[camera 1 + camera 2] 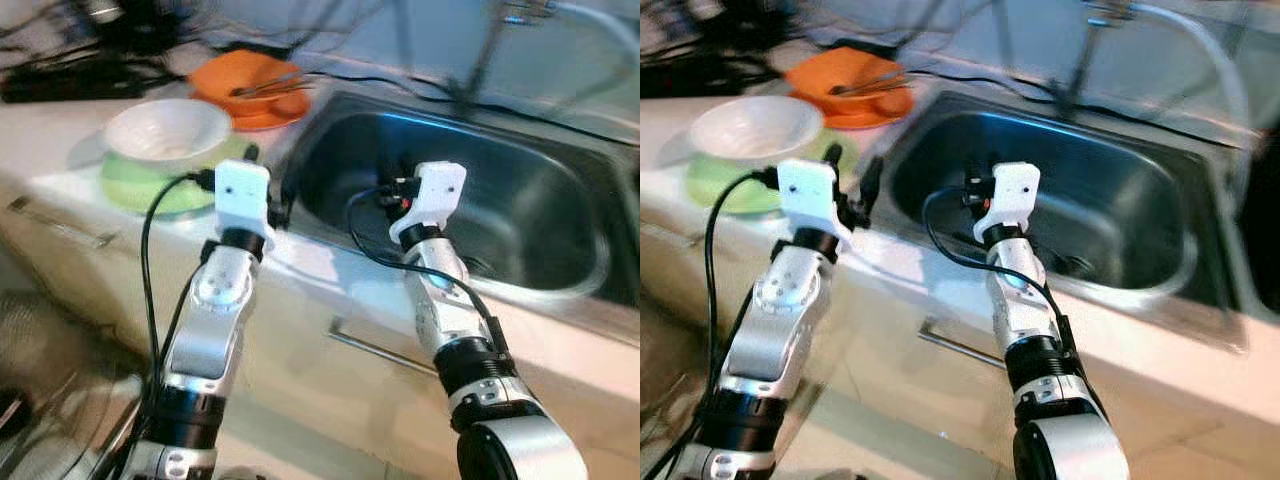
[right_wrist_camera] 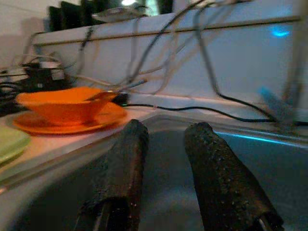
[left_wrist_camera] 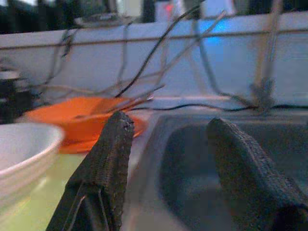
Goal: Kitchen organization
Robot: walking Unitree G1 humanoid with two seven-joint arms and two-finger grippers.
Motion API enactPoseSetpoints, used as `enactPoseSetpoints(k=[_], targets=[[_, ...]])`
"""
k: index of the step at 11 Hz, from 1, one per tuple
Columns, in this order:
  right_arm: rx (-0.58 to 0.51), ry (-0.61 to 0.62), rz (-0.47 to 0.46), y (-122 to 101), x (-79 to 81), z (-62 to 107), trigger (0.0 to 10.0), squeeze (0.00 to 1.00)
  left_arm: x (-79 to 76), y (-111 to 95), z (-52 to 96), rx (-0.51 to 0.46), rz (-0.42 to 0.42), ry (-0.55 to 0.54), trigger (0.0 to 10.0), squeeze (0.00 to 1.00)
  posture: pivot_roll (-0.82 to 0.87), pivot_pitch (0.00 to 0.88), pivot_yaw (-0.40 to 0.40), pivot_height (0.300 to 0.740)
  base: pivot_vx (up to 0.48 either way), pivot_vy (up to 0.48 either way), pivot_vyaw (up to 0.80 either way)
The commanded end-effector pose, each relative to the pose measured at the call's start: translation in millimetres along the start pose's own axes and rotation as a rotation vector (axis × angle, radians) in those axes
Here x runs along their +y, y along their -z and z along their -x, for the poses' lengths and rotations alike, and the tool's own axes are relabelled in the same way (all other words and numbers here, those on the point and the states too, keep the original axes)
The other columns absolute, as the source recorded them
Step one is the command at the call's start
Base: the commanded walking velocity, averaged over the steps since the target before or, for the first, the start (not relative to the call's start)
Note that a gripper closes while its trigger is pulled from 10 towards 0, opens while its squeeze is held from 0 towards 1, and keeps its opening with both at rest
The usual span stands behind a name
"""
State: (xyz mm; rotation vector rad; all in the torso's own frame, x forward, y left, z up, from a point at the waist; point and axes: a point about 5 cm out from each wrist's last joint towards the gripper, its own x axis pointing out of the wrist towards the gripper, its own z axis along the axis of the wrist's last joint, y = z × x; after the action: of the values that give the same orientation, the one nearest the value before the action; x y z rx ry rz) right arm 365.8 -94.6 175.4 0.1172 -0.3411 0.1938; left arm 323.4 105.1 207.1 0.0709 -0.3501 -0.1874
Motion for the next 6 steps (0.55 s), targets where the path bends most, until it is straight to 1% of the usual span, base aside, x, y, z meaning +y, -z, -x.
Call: enactPoseSetpoints(k=[1,4,6], targets=[[-0.019,0.017,0.0,-6.0,-3.6,-1.2,10.0,0.0,-2.1,-0.8,-2.4,-0.008,0.007,0.006,10.0,0.0,0.22,0.03,-0.058,0.74,0.0,0.0,0.0],[-0.001,0.019,-0.023,-6.1,-1.7,-1.5,10.0,0.0,-2.2,-0.9,-3.5,-0.011,0.006,0.011,10.0,0.0,0.22,0.039,-0.056,0.74,0.0,0.0,0.0],[0.008,0.026,-0.026,-6.5,-2.9,-2.4,10.0,0.0,-2.2,-0.4,-3.6,-0.008,0.009,0.011,10.0,0.0,0.22,0.042,-0.055,0.74,0.0,0.294,-0.8]])
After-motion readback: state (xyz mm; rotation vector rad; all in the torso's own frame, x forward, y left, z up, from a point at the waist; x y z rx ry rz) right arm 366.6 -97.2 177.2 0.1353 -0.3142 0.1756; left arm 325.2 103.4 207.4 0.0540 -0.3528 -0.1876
